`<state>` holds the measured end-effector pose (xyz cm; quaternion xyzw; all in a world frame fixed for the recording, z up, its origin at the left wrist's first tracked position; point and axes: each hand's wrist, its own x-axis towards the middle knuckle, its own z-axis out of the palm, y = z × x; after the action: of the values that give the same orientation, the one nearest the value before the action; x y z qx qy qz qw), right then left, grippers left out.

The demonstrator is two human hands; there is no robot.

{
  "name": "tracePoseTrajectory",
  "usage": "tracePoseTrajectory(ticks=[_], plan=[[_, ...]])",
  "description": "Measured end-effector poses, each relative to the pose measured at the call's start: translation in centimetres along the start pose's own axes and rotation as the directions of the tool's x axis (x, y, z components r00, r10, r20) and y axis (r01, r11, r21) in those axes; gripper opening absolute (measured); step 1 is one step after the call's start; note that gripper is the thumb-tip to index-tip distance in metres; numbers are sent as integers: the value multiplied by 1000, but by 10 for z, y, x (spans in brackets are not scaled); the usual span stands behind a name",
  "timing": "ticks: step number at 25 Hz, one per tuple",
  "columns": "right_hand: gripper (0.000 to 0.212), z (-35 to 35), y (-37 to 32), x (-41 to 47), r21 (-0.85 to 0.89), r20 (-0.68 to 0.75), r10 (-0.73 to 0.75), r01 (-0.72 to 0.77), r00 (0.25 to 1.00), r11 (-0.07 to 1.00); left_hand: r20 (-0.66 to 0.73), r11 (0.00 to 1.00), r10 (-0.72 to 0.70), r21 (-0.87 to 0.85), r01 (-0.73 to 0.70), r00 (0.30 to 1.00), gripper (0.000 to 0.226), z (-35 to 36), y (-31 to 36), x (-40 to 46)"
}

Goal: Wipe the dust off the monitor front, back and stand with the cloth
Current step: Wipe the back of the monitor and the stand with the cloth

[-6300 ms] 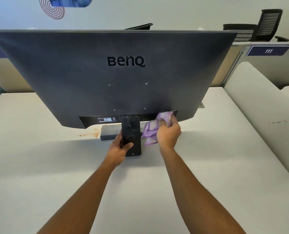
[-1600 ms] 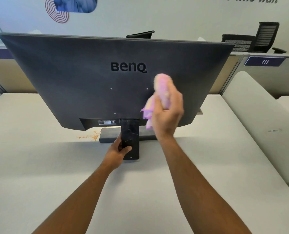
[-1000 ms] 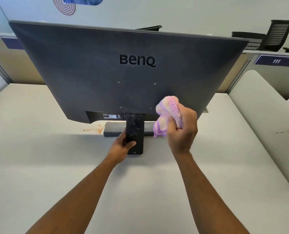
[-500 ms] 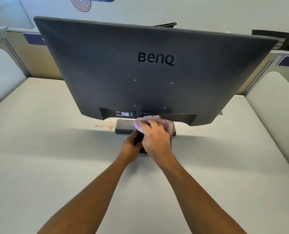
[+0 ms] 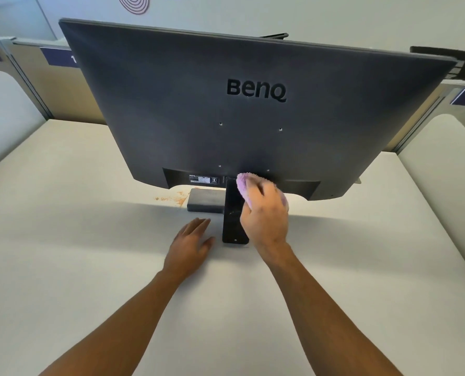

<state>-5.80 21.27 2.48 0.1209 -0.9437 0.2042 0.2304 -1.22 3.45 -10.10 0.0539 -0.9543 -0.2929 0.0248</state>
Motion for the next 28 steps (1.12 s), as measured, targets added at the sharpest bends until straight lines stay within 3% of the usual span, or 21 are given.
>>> tracePoseTrajectory(ticks=[4,8,12,14,17,18,21,26,28], plan=[[45,14,-6,-5,58,8,-98,98,995,994,2,984,80,160,-79,997,58,11,-18,-11],[42,21,3,-29,65,199,-116,105,973,992,7,980,73,184,-73,997,64,14,-21,-9],[43,18,10,-48,-13,422,-60,72,905,997,17,978,67,198,-69,998,64,15,-22,-9],[44,5,7,-41,24,335,-61,57,940,998,18,980,62,188,-65,998,64,15,-22,-10],[43,-9,3,-16,128,-30,-40,43,999,991,20,983,71,169,-73,997,64,13,-21,-11],[39,-10,2,-5,116,-72,-9,17,997,993,21,982,75,172,-77,997,64,12,-21,-11],[36,0,-13,11,66,-7,88,-88,996,994,-1,981,88,175,-87,996,60,12,-18,-12],[35,14,-41,7,-5,34,-38,39,999,999,-89,977,109,196,-90,990,56,14,-19,-13],[34,10,-36,10,-10,39,8,-7,999,1000,-90,975,115,203,-95,989,56,14,-20,-13]])
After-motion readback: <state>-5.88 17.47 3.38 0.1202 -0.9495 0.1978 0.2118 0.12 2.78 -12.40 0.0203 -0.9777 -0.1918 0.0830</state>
